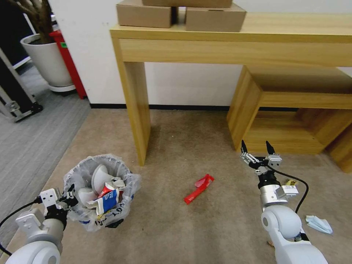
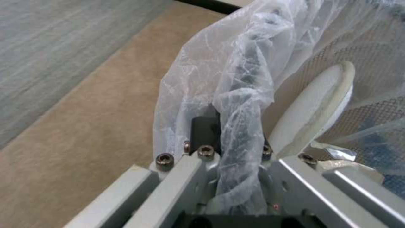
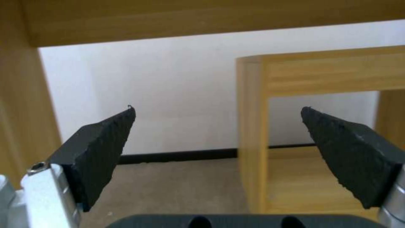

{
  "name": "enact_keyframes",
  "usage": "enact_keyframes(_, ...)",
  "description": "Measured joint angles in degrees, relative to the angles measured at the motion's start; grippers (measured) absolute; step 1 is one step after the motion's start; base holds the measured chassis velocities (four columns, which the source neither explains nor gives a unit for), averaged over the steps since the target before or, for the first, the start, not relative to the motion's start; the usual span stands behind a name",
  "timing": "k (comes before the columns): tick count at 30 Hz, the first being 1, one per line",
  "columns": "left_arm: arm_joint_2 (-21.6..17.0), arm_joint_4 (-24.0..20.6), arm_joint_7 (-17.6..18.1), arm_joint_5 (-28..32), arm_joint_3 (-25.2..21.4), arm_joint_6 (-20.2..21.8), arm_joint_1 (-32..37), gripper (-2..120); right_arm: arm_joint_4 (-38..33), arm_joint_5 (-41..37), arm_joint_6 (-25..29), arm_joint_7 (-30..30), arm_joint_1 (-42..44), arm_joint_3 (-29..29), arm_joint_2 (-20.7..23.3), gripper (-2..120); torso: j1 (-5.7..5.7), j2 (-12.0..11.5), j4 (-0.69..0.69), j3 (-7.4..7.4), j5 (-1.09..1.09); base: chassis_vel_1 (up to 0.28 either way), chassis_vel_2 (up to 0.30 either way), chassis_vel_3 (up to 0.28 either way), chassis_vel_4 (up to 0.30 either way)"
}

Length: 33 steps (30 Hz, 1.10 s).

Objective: Pick up the trash bin and place the garbage on the floor into it.

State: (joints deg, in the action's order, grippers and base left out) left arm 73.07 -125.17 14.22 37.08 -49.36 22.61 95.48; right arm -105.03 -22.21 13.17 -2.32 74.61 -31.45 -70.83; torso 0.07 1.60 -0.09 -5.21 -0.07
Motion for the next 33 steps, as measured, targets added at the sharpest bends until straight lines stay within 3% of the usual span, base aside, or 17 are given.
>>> enact_keyframes(29,0.1,0.7,0.2,0.7,-0.1,-0.2,-0.5,1,1.0,0.0,1.0,0.7,-0.3,0.7,-0.2,100,0.00,0.0,-0.03,0.00,0.00,-0.108,-0.113,-0.106,-0.108)
enact_keyframes(33,-0.1,1.0,0.7,1.0,-0.5,-0.2,-0.6,1,1.2,-0.2,1.4,0.9,-0.6,1.2,-0.4,100,0.00,0.0,0.03,0.00,0.00,0.000,0.000,0.000,0.000)
